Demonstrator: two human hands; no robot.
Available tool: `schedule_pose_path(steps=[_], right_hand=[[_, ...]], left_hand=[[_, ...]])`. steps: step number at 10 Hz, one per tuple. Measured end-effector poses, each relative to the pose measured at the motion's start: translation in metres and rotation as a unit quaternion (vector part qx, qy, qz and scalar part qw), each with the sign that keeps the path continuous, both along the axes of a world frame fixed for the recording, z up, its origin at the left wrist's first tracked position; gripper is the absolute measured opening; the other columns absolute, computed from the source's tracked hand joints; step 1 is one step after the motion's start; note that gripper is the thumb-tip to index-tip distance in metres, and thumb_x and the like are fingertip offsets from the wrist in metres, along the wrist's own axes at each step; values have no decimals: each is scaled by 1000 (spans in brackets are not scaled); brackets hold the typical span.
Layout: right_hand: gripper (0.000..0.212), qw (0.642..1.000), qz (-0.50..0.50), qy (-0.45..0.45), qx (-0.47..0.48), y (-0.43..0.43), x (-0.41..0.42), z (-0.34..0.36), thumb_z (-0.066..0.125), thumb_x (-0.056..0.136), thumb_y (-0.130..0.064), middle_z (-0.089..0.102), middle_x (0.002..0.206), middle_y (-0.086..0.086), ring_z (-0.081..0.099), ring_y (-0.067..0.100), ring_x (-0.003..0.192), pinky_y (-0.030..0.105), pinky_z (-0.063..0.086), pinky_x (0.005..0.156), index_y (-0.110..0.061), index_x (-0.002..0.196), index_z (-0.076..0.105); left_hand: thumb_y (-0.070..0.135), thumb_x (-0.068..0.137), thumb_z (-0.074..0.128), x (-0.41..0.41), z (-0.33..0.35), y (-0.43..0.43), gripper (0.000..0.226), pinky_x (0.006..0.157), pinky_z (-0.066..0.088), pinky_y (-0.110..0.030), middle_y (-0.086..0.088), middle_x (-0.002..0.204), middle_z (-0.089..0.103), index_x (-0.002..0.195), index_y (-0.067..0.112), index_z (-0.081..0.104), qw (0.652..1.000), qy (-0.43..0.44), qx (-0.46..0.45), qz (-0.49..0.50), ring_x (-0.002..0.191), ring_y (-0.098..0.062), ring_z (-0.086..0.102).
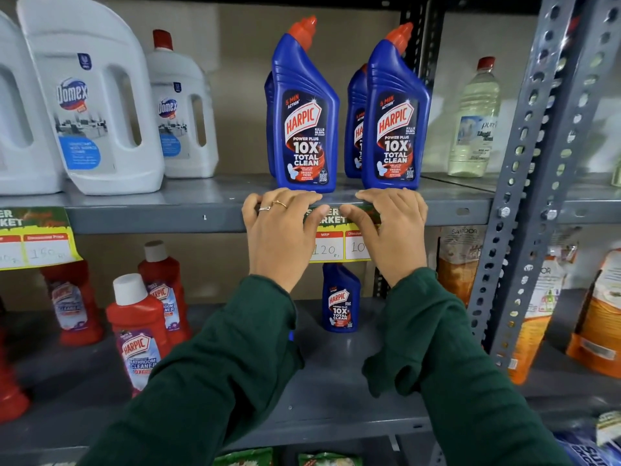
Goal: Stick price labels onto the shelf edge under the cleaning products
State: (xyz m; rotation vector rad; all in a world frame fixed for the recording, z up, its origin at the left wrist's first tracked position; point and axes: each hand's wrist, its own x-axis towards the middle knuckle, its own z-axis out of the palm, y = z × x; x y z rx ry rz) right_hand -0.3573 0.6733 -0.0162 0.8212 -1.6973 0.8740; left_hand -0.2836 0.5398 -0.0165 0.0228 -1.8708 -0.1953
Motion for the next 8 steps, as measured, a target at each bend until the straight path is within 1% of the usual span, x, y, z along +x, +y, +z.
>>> schedule_pose_path(steps=[1, 2, 3, 4, 5, 6, 7, 8], right_hand=[[31, 1000, 12, 15, 5, 3, -4, -2, 49, 86, -36, 71, 91, 8, 58, 27, 89, 37, 29, 93, -9, 93, 63], [25, 1000, 14, 21, 4, 4, -5, -2, 48, 89, -28, 71, 91, 8, 57, 26, 88, 35, 30, 92, -9, 93, 63], [22, 999, 25, 38, 2, 7, -3, -2, 46, 89, -19, 71, 93, 11, 54, 21, 89, 30, 32, 89, -6, 94, 63], [25, 998, 37, 47, 14, 12, -4, -3, 44, 87, -16, 71, 95, 14, 50, 18, 92, 32, 37, 89, -4, 98, 63], [24, 997, 35, 55, 32, 17, -6, -5, 47, 84, -8, 70, 98, 17, 47, 17, 96, 45, 47, 88, -2, 102, 62], [29, 996, 29, 45, 67, 17, -1, -5, 54, 78, 6, 68, 103, 19, 46, 20, 101, 52, 47, 90, 0, 106, 59], [46, 992, -7, 19, 125, 25, 5, 0, 57, 72, 18, 63, 113, 22, 52, 34, 110, 58, 43, 96, 0, 113, 54], [51, 992, -6, -20, 122, 34, 10, 0, 51, 72, 22, 56, 123, 23, 47, 38, 119, 57, 38, 101, 0, 119, 50]], left_hand=[[31, 89, 46, 3, 2, -4, 29, 87, 21, -37, -5, 93, 72, 95, 14, 68, 1000, 4, -16, -10, 94, -27, 59], [22, 89, 52, 6, 5, -8, 21, 87, 23, -37, -4, 93, 73, 96, 14, 70, 999, 2, -18, -31, 93, -27, 60], [17, 86, 53, 10, 8, -10, 21, 89, 28, -43, -6, 93, 73, 99, 13, 70, 997, -27, -3, -66, 94, -26, 59], [16, 85, 53, 12, 9, -12, 22, 88, 31, -43, -6, 92, 73, 99, 11, 70, 996, -29, -1, -79, 92, -25, 60], [4, 83, 56, 12, 6, -18, 21, 84, 34, -39, -10, 91, 73, 100, 6, 68, 995, -19, 0, -98, 87, -26, 64], [-3, 80, 54, 16, 5, -17, 25, 83, 33, -38, -12, 90, 73, 101, 3, 67, 996, -16, -14, -83, 84, -28, 65], [-15, 79, 51, 23, 10, -10, 36, 78, 43, -46, -19, 80, 70, 110, 0, 62, 998, -29, 12, -56, 75, -35, 60], [-17, 82, 49, 29, 10, -12, 43, 75, 47, -50, -22, 80, 68, 121, 1, 54, 999, -36, 18, -32, 74, -38, 58]])
